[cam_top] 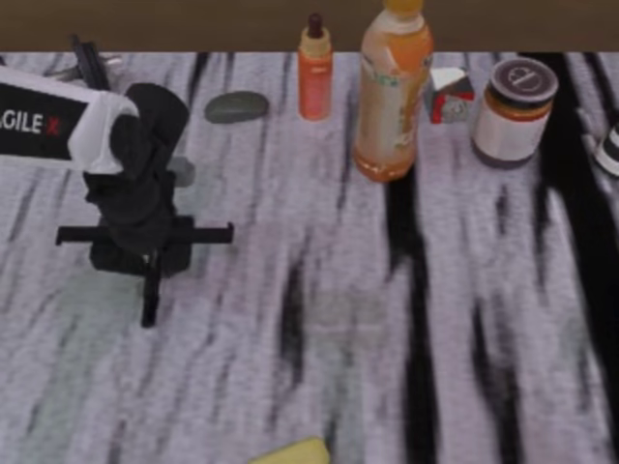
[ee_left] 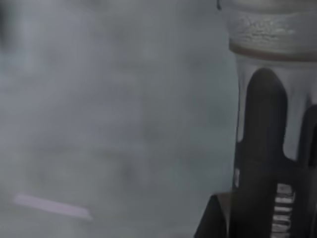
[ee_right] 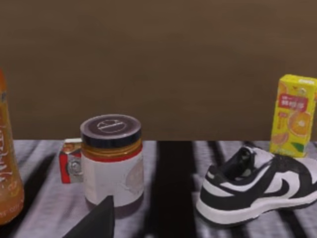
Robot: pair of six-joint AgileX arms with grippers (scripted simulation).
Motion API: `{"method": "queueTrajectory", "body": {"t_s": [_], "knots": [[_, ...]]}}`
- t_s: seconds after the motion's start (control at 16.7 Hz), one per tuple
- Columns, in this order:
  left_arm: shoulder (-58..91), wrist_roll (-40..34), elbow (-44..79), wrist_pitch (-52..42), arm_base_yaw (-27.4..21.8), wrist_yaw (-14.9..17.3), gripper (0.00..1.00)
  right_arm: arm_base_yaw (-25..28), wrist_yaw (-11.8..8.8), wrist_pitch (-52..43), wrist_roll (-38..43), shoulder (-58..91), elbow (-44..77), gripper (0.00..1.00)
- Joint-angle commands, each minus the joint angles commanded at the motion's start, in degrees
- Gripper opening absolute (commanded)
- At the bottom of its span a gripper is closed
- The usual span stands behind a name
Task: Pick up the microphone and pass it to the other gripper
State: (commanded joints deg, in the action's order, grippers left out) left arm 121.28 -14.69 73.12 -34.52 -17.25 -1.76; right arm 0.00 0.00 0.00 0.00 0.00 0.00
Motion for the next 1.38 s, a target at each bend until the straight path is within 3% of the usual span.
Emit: {"method": "queueTrajectory", "body": {"t_s": [0.3,1.02,1.2,1.38], "knots": [[-1.88,1.99,-2.14,8.87,0.11,3.93,0.00,0.00,0.00,0.00,0.00,0.00,0.00,1.00],[-13.62,11.75,-18.98,68.74,2.34,26.28,0.00,0.00,0.00,0.00,0.00,0.00,0.00,1.00],[-17.71,14.09,-22.35,79.51,2.90,30.86,0.00,0.00,0.00,0.00,0.00,0.00,0.00,1.00],[-20.30,15.55,-23.88,84.91,3.21,33.47,0.00,0.00,0.00,0.00,0.00,0.00,0.00,1.00]]}}
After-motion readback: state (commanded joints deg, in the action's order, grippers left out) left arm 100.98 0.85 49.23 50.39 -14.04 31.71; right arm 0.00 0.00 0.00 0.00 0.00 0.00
